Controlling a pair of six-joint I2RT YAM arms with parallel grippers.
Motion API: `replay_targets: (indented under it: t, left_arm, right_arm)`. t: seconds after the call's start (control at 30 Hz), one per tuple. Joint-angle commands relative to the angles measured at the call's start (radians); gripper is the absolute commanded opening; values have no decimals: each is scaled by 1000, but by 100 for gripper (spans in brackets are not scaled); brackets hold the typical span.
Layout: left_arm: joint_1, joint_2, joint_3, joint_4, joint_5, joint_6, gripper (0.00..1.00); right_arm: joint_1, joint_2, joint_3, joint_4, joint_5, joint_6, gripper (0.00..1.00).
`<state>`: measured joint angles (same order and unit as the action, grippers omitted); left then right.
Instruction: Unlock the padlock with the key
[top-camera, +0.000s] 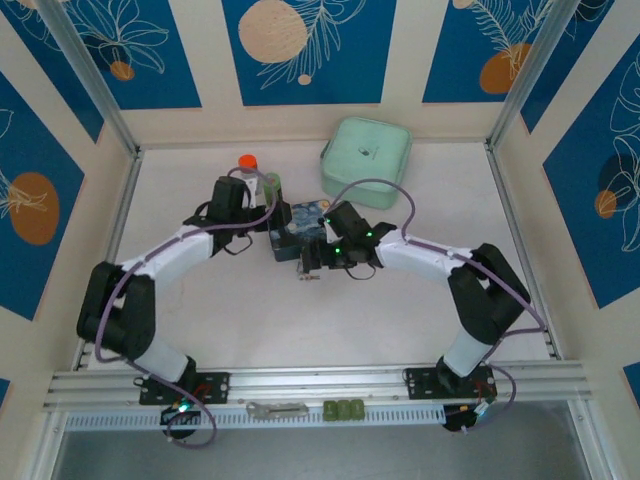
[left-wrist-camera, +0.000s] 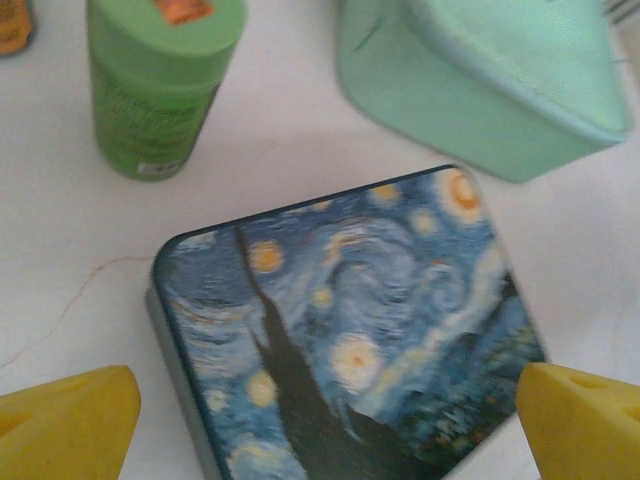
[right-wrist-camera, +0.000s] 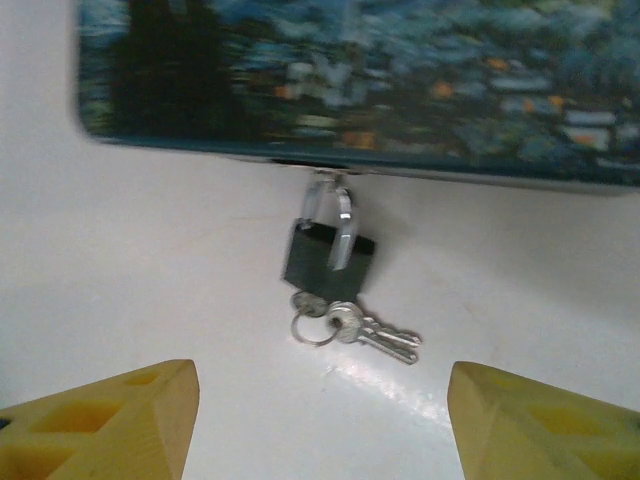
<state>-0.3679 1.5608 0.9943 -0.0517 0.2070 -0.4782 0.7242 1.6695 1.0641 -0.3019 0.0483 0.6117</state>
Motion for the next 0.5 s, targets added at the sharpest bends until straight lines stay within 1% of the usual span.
replay_targets:
  t: [0.0,0.13,0.23,0.3,0.47]
  left_arm:
    - [8,29,35,8,-55,-12,96]
    - [18,0,-14,37,-67,-24,97]
    - [34,-20,-56,65,-62,-44,97]
    - [43,-17,-78,102,-59,-56,97]
    - [54,8,-63,115,-41,-54,97]
  right_arm:
    - [56,39,64,-47,174,135,66]
    - [123,139,197,-188,297,213,62]
    - [153,213,266,-237,324,287,59]
    - [177,250,304,-257,366,317,58]
    - [201,341,417,-356,427,346,55]
